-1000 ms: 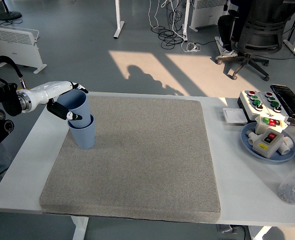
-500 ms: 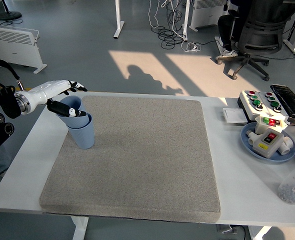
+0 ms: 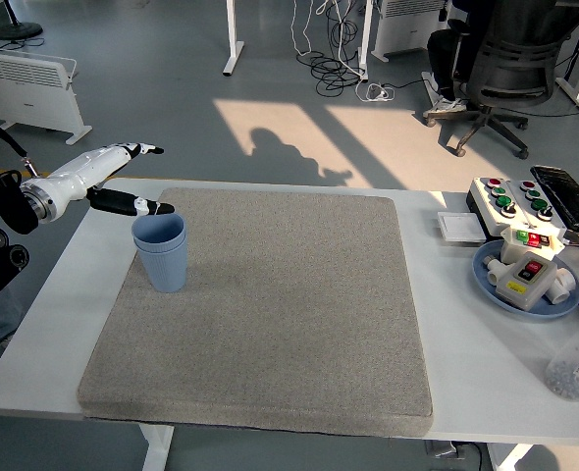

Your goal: Push cup pick cup insert cup

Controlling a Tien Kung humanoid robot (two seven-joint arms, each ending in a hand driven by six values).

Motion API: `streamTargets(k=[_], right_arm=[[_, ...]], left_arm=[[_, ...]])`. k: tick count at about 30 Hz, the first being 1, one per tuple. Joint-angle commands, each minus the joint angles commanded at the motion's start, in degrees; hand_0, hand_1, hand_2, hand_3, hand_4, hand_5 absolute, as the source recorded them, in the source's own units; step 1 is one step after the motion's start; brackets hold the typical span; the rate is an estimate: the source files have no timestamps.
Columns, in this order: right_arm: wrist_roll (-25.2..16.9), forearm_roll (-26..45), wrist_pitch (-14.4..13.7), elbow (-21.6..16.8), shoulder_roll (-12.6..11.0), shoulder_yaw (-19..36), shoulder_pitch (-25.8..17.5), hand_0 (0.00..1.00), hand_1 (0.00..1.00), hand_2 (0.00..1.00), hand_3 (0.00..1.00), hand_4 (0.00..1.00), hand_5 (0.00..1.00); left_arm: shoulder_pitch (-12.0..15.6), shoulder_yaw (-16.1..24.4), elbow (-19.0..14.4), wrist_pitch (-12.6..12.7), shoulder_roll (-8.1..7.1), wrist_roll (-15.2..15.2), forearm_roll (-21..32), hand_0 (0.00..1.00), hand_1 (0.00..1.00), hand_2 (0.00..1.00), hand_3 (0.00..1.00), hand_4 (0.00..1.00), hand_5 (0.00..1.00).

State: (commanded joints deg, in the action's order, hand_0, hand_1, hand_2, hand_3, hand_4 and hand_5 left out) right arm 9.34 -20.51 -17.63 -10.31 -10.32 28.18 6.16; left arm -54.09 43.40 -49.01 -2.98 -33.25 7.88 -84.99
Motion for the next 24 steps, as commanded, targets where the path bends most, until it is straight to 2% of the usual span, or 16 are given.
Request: streamTargets(k=[5, 6, 7, 8, 11, 12, 16, 17, 18, 23, 24], right_arm=[[0.0, -0.1, 0.0, 0.0, 0.0, 0.1, -0.2, 0.691, 0.582, 0.634, 0.554, 0.098, 0.413], [0.1, -0.2, 0.0, 0.0, 0.0, 0.2, -0.2, 0.691, 0.582, 0.634, 0.553, 0.098, 0.412], [0.1, -0.3, 0.0, 0.0, 0.0, 0.3, -0.2, 0.691, 0.582, 0.634, 0.553, 0.098, 0.412], [0.1, -0.4, 0.0, 0.0, 0.0, 0.4, -0.3, 0.691, 0.582, 0.634, 0.553, 0.098, 0.412], [0.0, -0.1, -0.1, 0.0, 0.1, 0.3, -0.5, 0.691, 0.582, 0.634, 0.553, 0.098, 0.412], [0.1, -0.3, 0.0, 0.0, 0.1, 0.4, -0.6, 0.691, 0.583, 0.635, 0.554, 0.098, 0.412], [0.2, -0.8, 0.0, 0.0, 0.1, 0.8, -0.8, 0.691, 0.583, 0.635, 0.554, 0.098, 0.412], [0.1, -0.5, 0.0, 0.0, 0.2, 0.6, -0.9, 0.691, 0.583, 0.635, 0.554, 0.098, 0.412], [0.1, -0.4, 0.0, 0.0, 0.2, 0.6, -0.9, 0.691, 0.583, 0.634, 0.554, 0.099, 0.409], [0.1, -0.4, -0.1, 0.0, 0.3, 0.7, -1.1, 0.691, 0.583, 0.634, 0.554, 0.099, 0.409], [0.1, -0.4, -0.1, 0.0, 0.3, 0.7, -1.1, 0.691, 0.583, 0.634, 0.554, 0.099, 0.409]], left_arm=[[3.6, 4.3, -2.3, 6.9, 0.31, -0.5, 10.4, 0.963, 0.955, 0.991, 0.875, 0.867, 0.836], [4.8, 5.9, -3.2, 7.8, 0.42, -0.7, 12.4, 0.702, 0.688, 0.679, 0.654, 0.692, 0.893], [5.4, 6.9, -3.5, 8.0, 0.46, -0.8, 13.9, 0.702, 0.688, 0.679, 0.654, 0.692, 0.893], [7.3, 9.2, -5.0, 8.4, 0.61, -1.0, 16.5, 0.702, 0.688, 0.679, 0.654, 0.692, 0.893], [10.7, 14.1, -7.2, 8.8, 0.90, -1.7, 22.7, 0.702, 0.688, 0.679, 0.654, 0.692, 0.893], [12.0, 15.6, -8.1, 8.5, 1.16, -2.3, 24.6, 0.474, 0.587, 0.580, 0.565, 0.621, 0.942], [17.9, 21.9, -11.8, 8.3, 2.20, -3.6, 30.0, 0.474, 0.587, 0.580, 0.565, 0.621, 0.942], [19.7, 23.8, -13.1, 8.2, 2.95, -3.8, 31.4, 0.474, 0.587, 0.580, 0.565, 0.621, 0.942], [21.0, 25.0, -13.7, 8.1, 3.20, -3.9, 32.1, 0.405, 0.568, 0.569, 0.548, 0.592, 0.961], [30.8, 33.5, -18.6, 7.8, 6.83, -4.1, 37.6, 0.405, 0.568, 0.569, 0.548, 0.592, 0.961], [31.4, 33.8, -18.7, 7.8, 6.94, -4.1, 37.7, 0.405, 0.568, 0.569, 0.548, 0.592, 0.961]])
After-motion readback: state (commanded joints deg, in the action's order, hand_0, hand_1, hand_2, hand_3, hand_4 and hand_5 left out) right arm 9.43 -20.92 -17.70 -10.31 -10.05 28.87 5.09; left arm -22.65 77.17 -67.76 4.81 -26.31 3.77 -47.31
